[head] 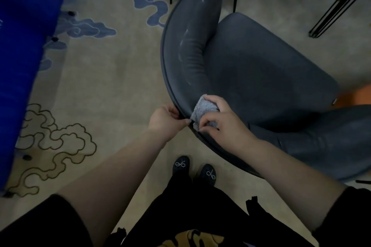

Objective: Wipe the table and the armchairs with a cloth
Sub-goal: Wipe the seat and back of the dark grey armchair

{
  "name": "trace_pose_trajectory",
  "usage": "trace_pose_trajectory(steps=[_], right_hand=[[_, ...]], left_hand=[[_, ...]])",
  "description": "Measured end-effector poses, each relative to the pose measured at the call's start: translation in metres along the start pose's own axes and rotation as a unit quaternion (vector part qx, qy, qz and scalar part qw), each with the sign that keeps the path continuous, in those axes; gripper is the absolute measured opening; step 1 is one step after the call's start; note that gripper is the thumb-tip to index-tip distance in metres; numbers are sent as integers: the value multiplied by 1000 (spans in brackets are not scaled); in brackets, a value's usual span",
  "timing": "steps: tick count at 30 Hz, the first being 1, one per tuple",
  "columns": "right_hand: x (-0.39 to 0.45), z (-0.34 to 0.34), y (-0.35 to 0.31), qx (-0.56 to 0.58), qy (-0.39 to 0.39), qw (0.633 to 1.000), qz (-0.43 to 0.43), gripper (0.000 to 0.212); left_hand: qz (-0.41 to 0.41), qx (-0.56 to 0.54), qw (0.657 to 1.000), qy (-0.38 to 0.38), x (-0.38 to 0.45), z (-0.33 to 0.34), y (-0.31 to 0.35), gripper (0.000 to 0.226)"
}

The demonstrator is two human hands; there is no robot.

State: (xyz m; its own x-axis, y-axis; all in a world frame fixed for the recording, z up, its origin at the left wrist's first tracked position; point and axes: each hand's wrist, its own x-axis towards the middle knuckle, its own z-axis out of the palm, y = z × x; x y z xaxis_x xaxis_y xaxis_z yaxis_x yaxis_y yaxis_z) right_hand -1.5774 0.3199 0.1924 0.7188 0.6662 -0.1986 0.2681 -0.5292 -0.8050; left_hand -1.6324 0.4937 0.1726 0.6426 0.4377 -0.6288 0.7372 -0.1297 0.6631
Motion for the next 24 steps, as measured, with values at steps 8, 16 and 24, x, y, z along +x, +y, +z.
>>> trace_pose_trajectory(steps=[8, 16, 24], right_hand=[[7, 16, -10, -11, 0, 1000, 5, 35], [-2, -3, 1, 30, 54, 998, 27, 12], [-1, 7, 13, -1, 63, 998, 6, 15]], left_hand=[[-8, -5, 1000, 11, -5, 1, -2, 33], [-13, -50, 999, -8, -7, -8, 4, 25], [108, 103, 984, 94, -7, -13, 15, 55]])
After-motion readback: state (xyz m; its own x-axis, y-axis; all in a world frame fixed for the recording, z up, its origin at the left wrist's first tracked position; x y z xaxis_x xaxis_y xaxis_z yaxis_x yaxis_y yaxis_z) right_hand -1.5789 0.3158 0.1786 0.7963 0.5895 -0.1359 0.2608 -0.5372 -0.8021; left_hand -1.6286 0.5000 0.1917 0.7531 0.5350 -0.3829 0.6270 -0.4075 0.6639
